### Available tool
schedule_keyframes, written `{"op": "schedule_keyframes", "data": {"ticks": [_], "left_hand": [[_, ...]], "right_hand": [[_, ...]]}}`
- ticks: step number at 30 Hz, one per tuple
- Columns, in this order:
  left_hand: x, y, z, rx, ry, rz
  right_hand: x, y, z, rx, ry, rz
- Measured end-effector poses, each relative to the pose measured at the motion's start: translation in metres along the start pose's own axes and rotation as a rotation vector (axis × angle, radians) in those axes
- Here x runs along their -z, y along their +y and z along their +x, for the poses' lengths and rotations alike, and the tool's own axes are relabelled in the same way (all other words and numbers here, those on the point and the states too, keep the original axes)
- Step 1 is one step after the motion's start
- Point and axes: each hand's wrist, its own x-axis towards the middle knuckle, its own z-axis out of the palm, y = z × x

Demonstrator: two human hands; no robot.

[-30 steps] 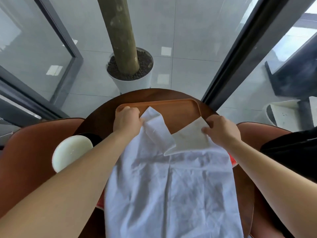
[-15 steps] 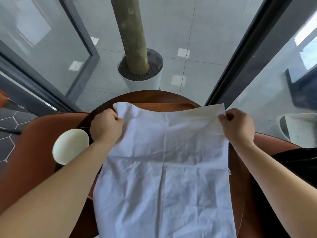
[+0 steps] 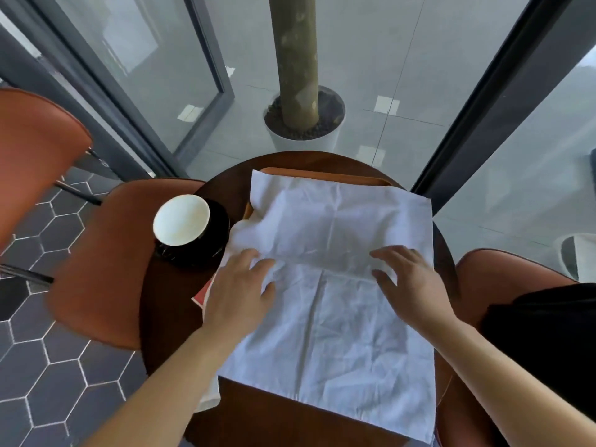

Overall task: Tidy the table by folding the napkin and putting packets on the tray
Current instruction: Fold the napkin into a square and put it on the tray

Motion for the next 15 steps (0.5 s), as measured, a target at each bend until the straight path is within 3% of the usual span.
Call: {"op": "schedule_keyframes", "data": {"ticks": [4, 10, 15], "left_hand": [[-0.012, 0.000, -0.038, -0.002, -0.033, -0.010], [-0.018, -0.025, -0.093, 0.010, 0.053, -0.016], [-0.013, -0.054, -0.105, 0.321, 0.172, -0.199]], "right_hand": [[-0.013, -0.024, -0.036, 0.070, -0.059, -0.024], [-0.024, -0.042, -0.100, -0.036, 0.012, -0.025], [-0.031, -0.047, -0.152, -0.278, 0.088, -0.024]]}}
